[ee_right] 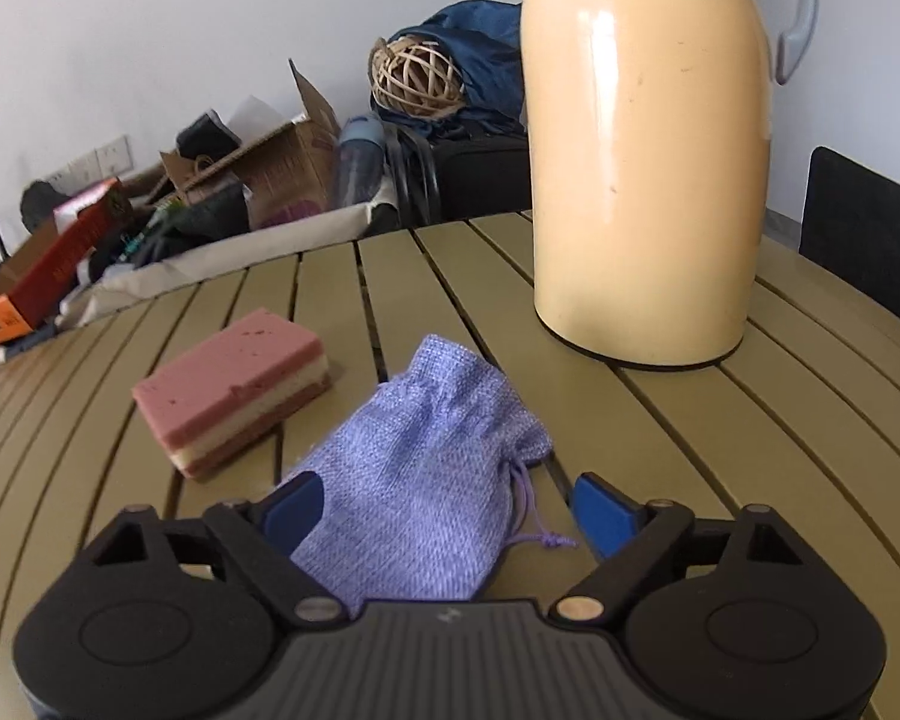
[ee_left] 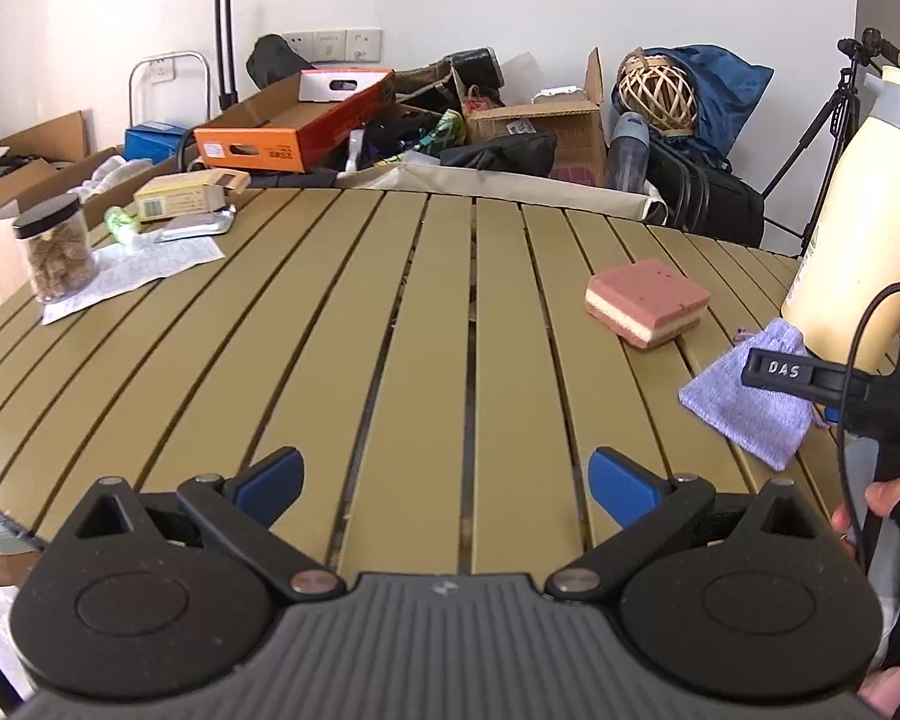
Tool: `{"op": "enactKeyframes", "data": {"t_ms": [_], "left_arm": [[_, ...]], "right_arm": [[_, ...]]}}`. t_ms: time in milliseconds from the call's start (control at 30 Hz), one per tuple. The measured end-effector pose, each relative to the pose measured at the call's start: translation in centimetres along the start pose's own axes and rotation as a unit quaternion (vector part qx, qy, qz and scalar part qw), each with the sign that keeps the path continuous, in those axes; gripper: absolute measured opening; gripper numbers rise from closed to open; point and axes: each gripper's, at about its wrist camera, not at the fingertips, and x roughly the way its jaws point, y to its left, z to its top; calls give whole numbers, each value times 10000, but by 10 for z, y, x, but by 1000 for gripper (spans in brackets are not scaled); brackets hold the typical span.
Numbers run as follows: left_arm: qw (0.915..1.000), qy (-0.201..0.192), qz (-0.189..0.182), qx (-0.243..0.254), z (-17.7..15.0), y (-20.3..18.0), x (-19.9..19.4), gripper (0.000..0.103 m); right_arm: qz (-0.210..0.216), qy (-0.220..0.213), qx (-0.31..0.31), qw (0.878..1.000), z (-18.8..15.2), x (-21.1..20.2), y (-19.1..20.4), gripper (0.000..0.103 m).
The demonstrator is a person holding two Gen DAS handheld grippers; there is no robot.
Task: Collect trash
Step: 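Grasp the lavender cloth pouch with the right tool, then grasp the pink sponge with the left tool while the right tool holds the pouch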
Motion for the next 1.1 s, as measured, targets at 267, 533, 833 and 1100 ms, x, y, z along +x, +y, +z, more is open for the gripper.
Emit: {"op": "enactKeyframes", "data": {"t_ms": [267, 533, 833, 1100], "left_arm": [[10000, -43, 40, 73, 20, -3, 20, 103], [9999, -36, 73, 87, 40, -13, 40, 103], [9994, -4, -72, 332, 53, -45, 57, 103], [9968, 5, -377, 710, 77, -88, 88, 103]], "right_arm": [[-232, -19, -415, 9989, -1, 4, 17, 59], [-65, -89, -486, 9988, 0, 2, 18, 20], [362, -399, 187, 9984, 6, -12, -13, 9], [601, -915, 1129, 9876, 15, -37, -70, 9]]}}
